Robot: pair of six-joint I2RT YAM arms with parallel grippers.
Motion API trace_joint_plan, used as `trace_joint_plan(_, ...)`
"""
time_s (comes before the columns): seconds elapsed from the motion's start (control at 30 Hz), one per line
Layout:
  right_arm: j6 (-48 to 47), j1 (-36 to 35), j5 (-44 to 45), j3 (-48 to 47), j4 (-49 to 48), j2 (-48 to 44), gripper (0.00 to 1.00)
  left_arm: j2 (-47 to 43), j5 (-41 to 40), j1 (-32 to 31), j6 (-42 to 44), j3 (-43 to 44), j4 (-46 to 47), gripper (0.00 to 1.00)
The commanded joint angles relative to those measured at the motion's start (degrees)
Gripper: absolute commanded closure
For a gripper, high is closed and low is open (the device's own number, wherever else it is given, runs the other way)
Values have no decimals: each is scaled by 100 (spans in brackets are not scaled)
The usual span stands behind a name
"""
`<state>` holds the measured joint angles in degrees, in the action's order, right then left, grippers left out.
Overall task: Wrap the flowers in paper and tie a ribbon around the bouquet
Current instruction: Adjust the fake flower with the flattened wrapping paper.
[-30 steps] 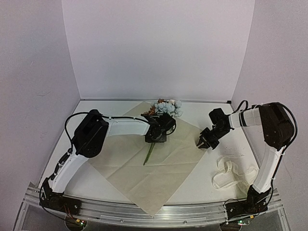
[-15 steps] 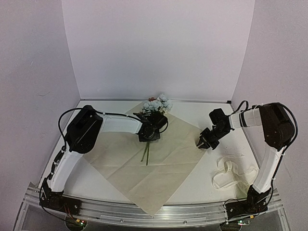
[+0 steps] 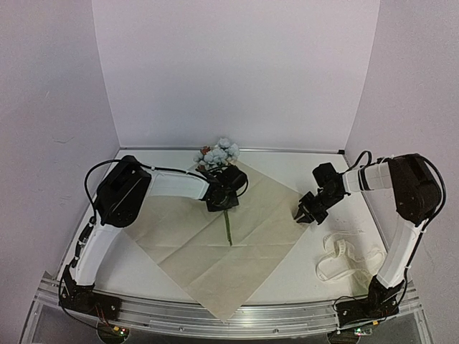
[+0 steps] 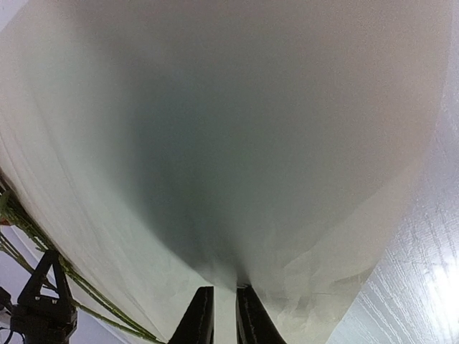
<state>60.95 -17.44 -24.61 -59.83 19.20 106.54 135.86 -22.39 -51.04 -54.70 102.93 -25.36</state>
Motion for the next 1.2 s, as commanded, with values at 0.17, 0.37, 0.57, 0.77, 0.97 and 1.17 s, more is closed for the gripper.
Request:
trace_joint_plan(0.17,-159,-193,154,-221,763,252,88,-444,137,58,983,-426,103,100)
trace_joint_plan(0.37,-212,-276,89,-521,857,460,87,-588,140,102,1283,-684,173,100)
trace_joint_plan(0.57,-441,-376,109,-875,1270,532,87,-738,196,143,1466,-919,296,98)
trace_joint_plan(0.77,-575,-419,194,-772,1542,145,85,-830,256,147,1640,-968,377,87)
trace_joint_plan(0.97,-787,-559,-151,-828,1692,-264,74,-1071,252,155,1843,-1058,466,63)
trace_joint_plan(1.17,-1520,-854,-146,-954,2097,-863,64,-1540,275,177,1958,-1315,536,50)
